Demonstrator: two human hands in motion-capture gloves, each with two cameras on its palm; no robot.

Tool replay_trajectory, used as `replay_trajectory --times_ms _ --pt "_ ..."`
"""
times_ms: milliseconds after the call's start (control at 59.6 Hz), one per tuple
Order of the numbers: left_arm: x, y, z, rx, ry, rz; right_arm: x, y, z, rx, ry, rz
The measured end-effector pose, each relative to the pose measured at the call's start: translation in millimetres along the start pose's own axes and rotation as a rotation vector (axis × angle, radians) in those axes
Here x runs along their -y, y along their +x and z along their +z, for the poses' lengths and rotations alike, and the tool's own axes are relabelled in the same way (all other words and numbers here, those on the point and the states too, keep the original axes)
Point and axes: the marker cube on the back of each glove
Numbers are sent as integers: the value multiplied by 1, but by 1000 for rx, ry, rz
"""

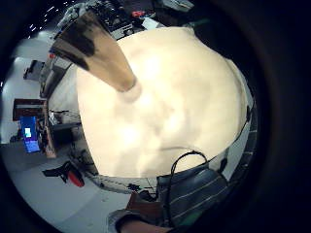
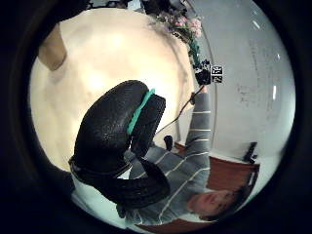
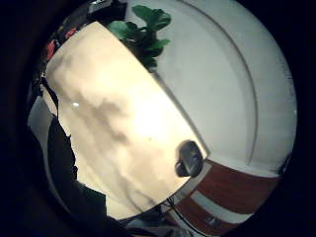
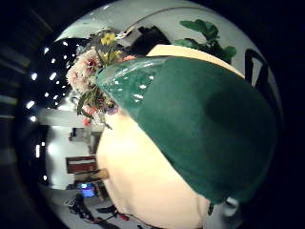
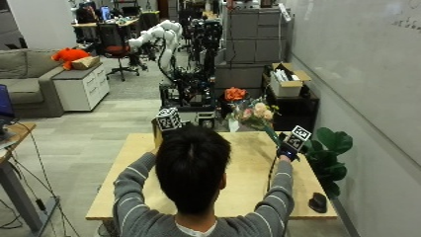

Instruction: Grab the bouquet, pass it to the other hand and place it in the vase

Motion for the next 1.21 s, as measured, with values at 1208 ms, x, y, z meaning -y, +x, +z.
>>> replay_trajectory --times_ms 1208 --pt "64 107 -200 -903 798 316 -343 -321 -56 1213 -26 -1453"
